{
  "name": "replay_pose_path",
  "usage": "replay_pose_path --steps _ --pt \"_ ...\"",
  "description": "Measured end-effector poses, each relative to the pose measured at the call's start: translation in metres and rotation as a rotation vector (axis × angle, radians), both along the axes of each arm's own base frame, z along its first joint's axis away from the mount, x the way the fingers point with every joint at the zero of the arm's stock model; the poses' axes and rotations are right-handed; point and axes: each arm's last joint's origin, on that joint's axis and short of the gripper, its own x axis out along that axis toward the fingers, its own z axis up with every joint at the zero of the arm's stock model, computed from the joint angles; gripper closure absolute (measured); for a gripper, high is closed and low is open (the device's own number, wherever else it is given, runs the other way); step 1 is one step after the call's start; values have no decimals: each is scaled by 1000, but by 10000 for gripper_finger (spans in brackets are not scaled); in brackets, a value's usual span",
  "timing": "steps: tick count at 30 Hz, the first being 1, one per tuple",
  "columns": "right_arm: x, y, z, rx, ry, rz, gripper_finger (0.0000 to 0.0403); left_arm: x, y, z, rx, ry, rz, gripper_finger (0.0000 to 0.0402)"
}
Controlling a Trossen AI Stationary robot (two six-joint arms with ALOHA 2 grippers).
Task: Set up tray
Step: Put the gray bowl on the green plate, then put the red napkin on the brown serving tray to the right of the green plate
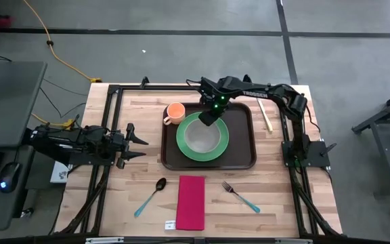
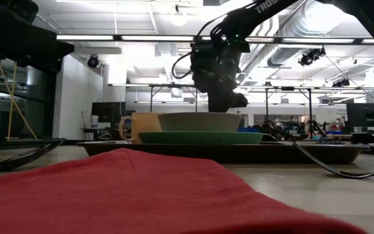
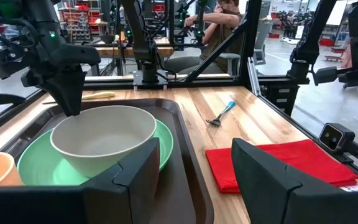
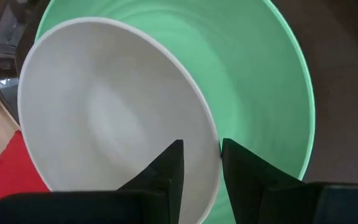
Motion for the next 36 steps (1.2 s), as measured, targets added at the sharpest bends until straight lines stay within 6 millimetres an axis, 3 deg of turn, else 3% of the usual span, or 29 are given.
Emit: replay_pose_path --steps 22,28,36 --pt "0 -3 5 6 -11 -9 316 0 -1 0 -2 0 -37 172" --pt "3 -5 29 -2 -31 -5 316 0 -1 0 -2 0 -38 172" --pt "1 1 77 -13 -32 36 315 0 -2 0 -13 2 -66 172"
